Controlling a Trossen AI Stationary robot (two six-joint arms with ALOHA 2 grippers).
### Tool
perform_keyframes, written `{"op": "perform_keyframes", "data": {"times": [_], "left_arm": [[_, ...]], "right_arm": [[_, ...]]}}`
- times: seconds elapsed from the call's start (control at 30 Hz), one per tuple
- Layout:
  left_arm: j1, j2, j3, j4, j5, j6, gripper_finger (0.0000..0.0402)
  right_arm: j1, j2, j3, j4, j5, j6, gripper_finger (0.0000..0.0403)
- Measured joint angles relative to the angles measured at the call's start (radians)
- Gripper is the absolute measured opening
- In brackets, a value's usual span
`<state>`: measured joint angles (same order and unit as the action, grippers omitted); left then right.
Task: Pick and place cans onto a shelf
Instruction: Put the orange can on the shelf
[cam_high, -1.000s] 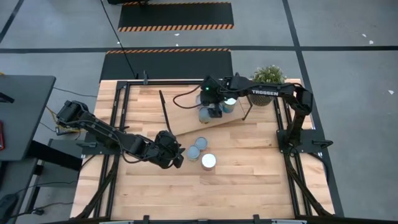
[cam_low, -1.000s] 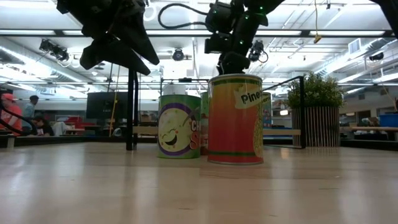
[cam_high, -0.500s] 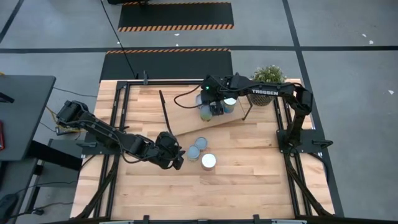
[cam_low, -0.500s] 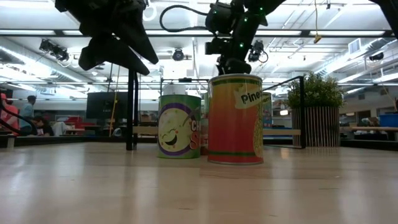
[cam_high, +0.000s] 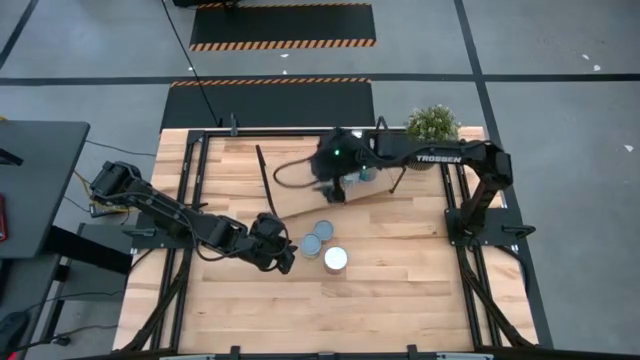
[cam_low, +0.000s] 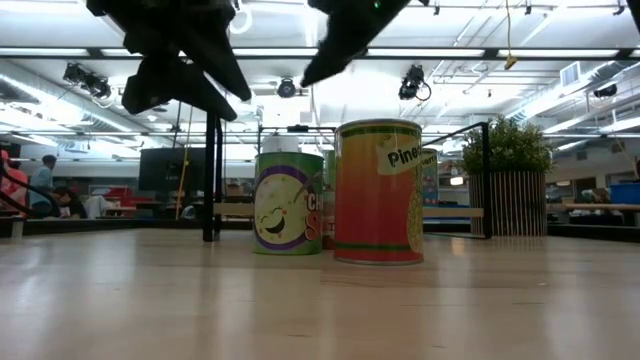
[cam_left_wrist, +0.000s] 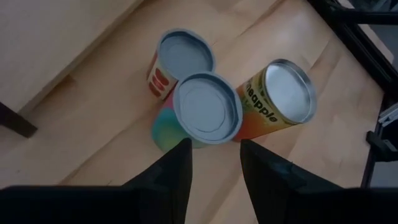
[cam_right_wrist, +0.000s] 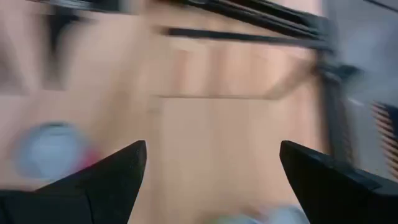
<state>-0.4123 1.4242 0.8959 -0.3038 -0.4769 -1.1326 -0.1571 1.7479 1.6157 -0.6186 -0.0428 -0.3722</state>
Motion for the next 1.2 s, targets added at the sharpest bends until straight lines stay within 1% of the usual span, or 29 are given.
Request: {"op": "perform_keyframes", "data": {"times": [0.07,0.1,0.17,0.27,0.4,0.5,0.67,0.77,0.83,0.97,1.2], "left_arm": [[0.016,0.0,0.0,-0.002,0.026,0.0,0.0142],[0.023,0.0,0.0,-0.003,0.042,0.0,0.0142],[0.033,0.0,0.0,-0.002,0.067,-0.009,0.0142],[0.038,0.001,0.0,-0.002,0.072,-0.038,0.0142],[0.03,0.001,0.0,-0.01,0.075,-0.108,0.0149],[0.005,0.002,0.0,-0.009,0.075,-0.134,0.0173],[-0.046,0.002,0.0,-0.013,0.076,-0.18,0.0226],[-0.065,0.011,0.0,-0.017,0.075,-0.197,0.024],[-0.076,0.021,-0.002,-0.028,0.072,-0.222,0.0241],[-0.093,0.062,-0.002,-0.021,0.076,-0.25,0.0231],[-0.125,0.109,-0.002,0.001,0.09,-0.297,0.0209]], "right_arm": [[0.037,0.015,0.0,0.0,-0.06,-0.002,0.0376],[0.055,0.021,0.0,0.002,-0.072,0.001,0.0376],[0.091,0.023,-0.002,-0.027,-0.075,0.012,0.0376],[0.143,0.019,-0.002,-0.04,-0.075,0.03,0.0376],[0.186,0.026,-0.012,-0.05,-0.094,0.111,0.0376],[0.197,0.034,-0.05,-0.049,-0.125,0.164,0.0377],[0.213,0.036,-0.116,-0.034,-0.115,0.172,0.0388],[0.219,0.036,-0.146,-0.017,-0.115,0.178,0.0397],[0.225,0.036,-0.169,0.016,-0.113,0.177,0.0399],[0.241,0.036,-0.179,-0.005,-0.075,0.187,0.0398],[0.283,0.023,-0.179,-0.171,-0.065,0.188,0.0399]]}}
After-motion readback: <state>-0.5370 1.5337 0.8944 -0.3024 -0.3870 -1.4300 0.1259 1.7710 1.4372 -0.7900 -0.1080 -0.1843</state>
